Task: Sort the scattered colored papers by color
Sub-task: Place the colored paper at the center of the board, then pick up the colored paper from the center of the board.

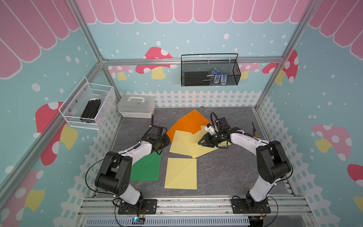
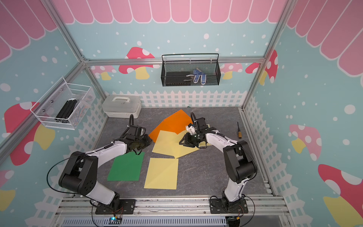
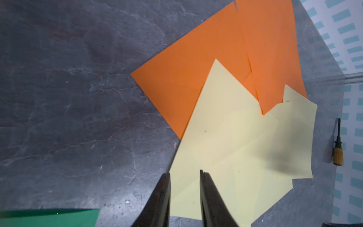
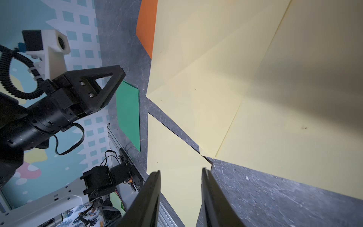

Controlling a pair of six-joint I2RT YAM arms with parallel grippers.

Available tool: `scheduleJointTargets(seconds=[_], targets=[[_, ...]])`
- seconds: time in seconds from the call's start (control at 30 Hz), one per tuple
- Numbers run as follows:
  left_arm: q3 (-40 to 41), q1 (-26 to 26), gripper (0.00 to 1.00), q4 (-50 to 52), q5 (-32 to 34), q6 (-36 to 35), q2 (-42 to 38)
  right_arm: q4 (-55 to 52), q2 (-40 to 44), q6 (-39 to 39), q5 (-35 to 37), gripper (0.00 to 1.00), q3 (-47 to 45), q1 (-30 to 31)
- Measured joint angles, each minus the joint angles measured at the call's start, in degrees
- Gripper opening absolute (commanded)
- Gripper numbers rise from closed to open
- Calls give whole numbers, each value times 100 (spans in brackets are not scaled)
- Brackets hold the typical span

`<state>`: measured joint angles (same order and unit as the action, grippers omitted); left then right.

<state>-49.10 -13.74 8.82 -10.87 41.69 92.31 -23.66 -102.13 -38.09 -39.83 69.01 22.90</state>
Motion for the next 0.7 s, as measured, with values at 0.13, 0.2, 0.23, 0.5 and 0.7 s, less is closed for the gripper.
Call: scheduleJointTargets(seconds=[0.13, 0.2, 0.23, 0.5, 0.7], targets=[[-15, 334, 39, -234, -481, 2, 341, -212, -599, 199, 201, 31, 789, 162], [-85, 378, 40, -251, -678, -22, 487, -282, -929, 275, 271, 31, 1102, 199], [-144, 385, 40, -262, -776, -46, 573, -319, -1113, 317, 308, 31, 1246, 208], [-393, 387, 41, -264, -1152, -214, 992, -894, -2153, 597, 695, 30, 1956, 236], [-603, 387, 41, -238, -1285, -317, 1207, -1156, -2291, 728, 907, 30, 2245, 264]])
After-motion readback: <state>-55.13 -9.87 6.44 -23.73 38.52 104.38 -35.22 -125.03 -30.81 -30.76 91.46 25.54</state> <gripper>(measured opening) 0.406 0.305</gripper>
